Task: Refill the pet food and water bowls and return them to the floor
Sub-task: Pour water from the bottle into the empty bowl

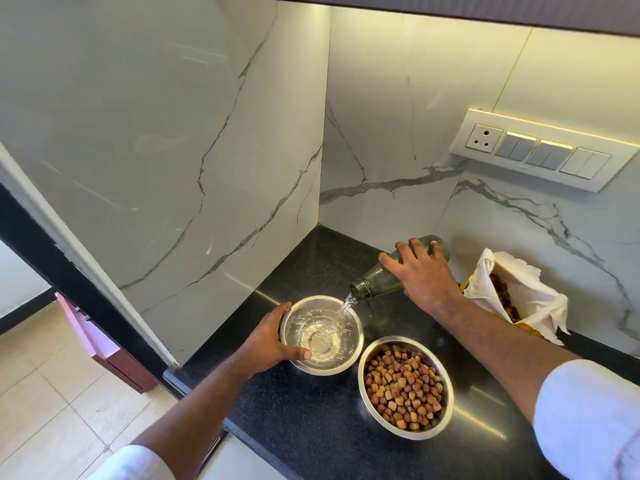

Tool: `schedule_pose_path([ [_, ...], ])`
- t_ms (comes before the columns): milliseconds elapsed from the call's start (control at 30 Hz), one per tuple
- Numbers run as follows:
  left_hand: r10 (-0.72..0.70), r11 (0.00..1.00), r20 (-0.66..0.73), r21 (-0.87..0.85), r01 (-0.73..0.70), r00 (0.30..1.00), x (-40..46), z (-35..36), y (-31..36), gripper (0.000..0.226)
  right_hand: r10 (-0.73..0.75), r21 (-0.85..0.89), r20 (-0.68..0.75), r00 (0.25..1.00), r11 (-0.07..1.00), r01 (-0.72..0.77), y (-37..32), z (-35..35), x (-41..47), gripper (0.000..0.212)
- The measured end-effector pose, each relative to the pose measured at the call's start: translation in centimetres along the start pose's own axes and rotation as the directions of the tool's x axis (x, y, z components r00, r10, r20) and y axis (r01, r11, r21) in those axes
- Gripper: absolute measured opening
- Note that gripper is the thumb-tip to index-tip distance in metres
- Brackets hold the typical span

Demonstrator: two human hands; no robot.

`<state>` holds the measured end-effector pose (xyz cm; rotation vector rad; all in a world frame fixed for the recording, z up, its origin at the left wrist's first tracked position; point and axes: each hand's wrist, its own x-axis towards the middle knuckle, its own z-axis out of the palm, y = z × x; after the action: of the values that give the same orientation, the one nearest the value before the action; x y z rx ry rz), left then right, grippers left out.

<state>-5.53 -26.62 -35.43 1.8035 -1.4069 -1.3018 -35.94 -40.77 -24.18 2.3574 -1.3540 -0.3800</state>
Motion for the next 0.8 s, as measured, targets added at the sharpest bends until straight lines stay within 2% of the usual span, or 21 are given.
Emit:
schedule_pose_path([
  [800, -0.009, 1.0, 0.015, 0.007, 0.009, 1.0, 0.51, -0.46, 0.08, 0.142, 0.006, -0.029, -0.012, 1.0, 1.0, -0.006, 0.02, -0.94, -0.05, 0.094],
])
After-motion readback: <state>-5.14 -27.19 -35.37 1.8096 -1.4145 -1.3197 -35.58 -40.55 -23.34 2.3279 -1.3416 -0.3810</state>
